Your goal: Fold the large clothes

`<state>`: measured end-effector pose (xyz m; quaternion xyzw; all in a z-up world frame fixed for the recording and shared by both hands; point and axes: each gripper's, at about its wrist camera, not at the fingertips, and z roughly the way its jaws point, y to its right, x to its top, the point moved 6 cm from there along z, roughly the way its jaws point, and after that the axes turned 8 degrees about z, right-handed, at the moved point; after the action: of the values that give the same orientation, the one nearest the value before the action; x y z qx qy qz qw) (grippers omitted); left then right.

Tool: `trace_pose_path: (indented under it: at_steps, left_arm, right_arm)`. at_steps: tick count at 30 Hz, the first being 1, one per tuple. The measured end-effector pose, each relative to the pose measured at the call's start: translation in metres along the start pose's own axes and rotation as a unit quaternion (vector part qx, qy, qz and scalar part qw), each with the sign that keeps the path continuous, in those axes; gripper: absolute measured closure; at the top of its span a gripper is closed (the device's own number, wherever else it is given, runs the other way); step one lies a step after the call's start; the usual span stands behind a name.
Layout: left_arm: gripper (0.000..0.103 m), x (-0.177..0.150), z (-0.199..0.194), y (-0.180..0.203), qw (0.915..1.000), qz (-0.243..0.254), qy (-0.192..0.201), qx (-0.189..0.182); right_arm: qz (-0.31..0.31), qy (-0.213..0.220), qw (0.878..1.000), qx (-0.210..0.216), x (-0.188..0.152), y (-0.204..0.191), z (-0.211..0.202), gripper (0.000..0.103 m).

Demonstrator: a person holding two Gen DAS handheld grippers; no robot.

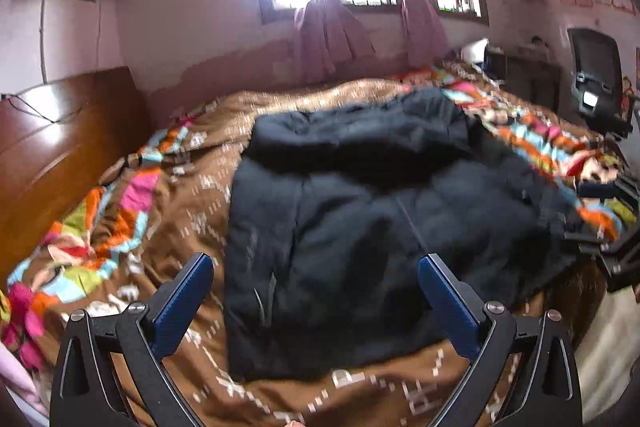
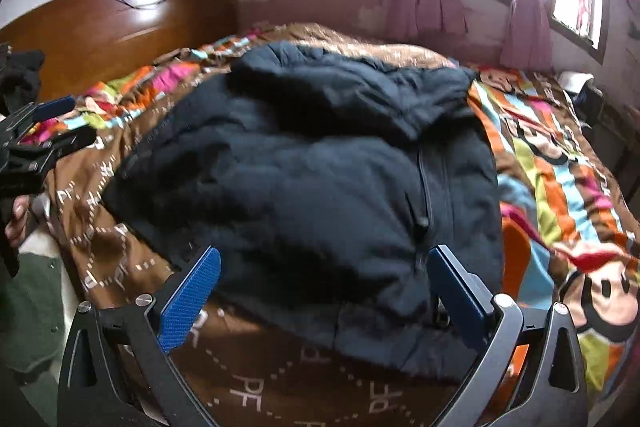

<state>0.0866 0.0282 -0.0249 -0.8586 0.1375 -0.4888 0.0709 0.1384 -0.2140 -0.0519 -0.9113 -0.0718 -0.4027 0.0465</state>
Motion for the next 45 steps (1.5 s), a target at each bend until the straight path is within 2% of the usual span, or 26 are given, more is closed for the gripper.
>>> trace_pose_path:
  at_steps: [3, 7, 11, 14, 22, 25, 31, 35, 39, 45]
  left_arm:
    - [0.0, -0.021, 0.006, 0.007, 0.9995, -0.003, -0.027, -0.013]
    - [0.0, -0.041, 0.018, 0.008, 0.9983, -0.003, -0.059, -0.007]
    - [0.0, -0.058, 0.025, 0.012, 0.9973, -0.014, -0.072, -0.002]
    - [0.0, -0.064, 0.035, 0.014, 0.9954, -0.015, -0.095, -0.002]
    - [0.0, -0.07, 0.045, 0.022, 0.9938, -0.008, -0.11, -0.018]
    - [0.0, -0.07, 0.045, 0.024, 0.9938, -0.009, -0.107, -0.027]
    - [0.0, -0.07, 0.045, 0.03, 0.9934, -0.001, -0.106, -0.044]
    - [0.0, -0.07, 0.045, 0.032, 0.9931, 0.001, -0.105, -0.052]
    - [0.0, -0.068, 0.043, 0.034, 0.9935, 0.0, -0.098, -0.058]
    - [0.0, -0.065, 0.036, 0.037, 0.9948, 0.008, -0.088, -0.05]
  right_arm:
    - [-0.007, -0.018, 1.0, -0.002, -0.01, 0.001, 0.004, 0.002]
    - [-0.042, -0.045, 0.998, -0.013, -0.023, -0.004, 0.014, 0.002]
    - [-0.05, -0.046, 0.997, -0.028, -0.034, -0.006, 0.02, 0.002]
    - [-0.048, -0.053, 0.995, -0.063, -0.04, 0.0, 0.028, 0.002]
    - [-0.034, -0.102, 0.991, -0.081, -0.05, 0.008, 0.056, 0.002]
    - [-0.03, -0.092, 0.992, -0.085, -0.047, 0.008, 0.058, 0.002]
    - [-0.018, -0.05, 0.991, -0.124, -0.038, 0.017, 0.056, 0.002]
    - [-0.013, -0.01, 0.993, -0.117, -0.022, 0.019, 0.046, 0.002]
    - [-0.038, 0.013, 0.993, -0.108, 0.005, 0.016, 0.04, 0.002]
    - [-0.019, 0.033, 0.997, -0.061, 0.054, 0.013, 0.034, 0.002]
